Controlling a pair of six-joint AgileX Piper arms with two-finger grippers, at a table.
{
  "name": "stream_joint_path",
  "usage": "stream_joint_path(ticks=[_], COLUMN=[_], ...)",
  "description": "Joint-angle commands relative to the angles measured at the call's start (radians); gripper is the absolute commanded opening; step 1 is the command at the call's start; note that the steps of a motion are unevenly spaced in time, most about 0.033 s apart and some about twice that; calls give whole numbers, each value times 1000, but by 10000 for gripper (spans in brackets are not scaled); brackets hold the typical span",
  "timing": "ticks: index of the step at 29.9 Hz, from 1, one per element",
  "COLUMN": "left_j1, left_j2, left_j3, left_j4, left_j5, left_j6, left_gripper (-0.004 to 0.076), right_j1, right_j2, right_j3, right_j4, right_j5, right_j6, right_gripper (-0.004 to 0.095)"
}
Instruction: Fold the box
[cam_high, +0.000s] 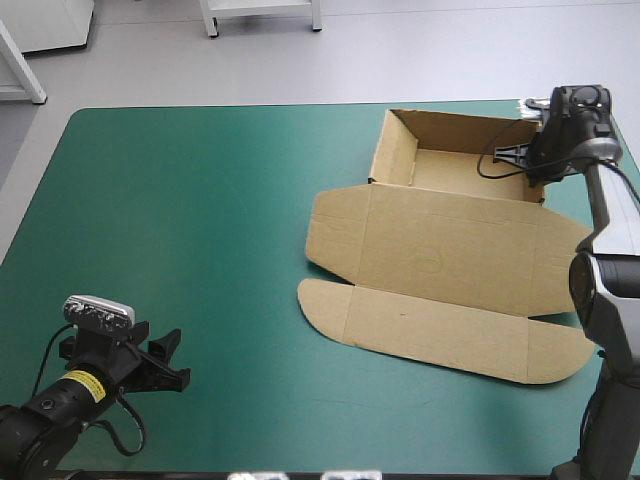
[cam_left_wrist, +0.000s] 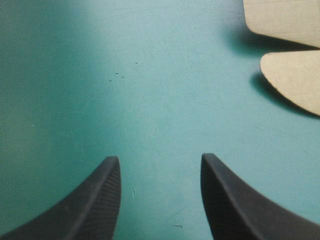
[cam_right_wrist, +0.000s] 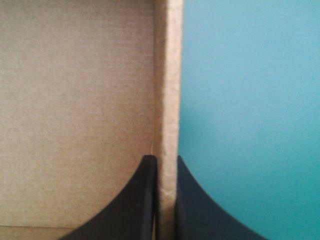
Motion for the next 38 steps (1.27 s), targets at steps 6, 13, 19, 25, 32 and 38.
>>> stream_joint_path(ticks=[6, 13, 19, 25, 32, 38], left_j1=[-7, -7, -7, -7, -7, -7], left_j2=[5, 5, 5, 5, 5, 5], left_j3=[-25, -25, -25, -25, -25, -25], left_j4=[-5, -5, -5, -5, -5, -8], left_j5=[-58, -58, -58, -58, -60, -60], left_j6=[-6, -6, -6, -6, -6, -6], left_gripper=[357, 357, 357, 357, 356, 356], right_j1=[-178, -333, -430, -460, -462, -462], right_j2=[-80, -80, -80, -71, -38, -33], right_j3=[-24, -24, -24, -12, 3, 3], right_j4=[-33, 11, 56, 47, 46, 44], right_j5=[8, 8, 8, 8, 8, 7], right_j6=[13, 15, 19, 19, 16, 15], right_gripper=[-13, -12, -11, -11, -11, 29])
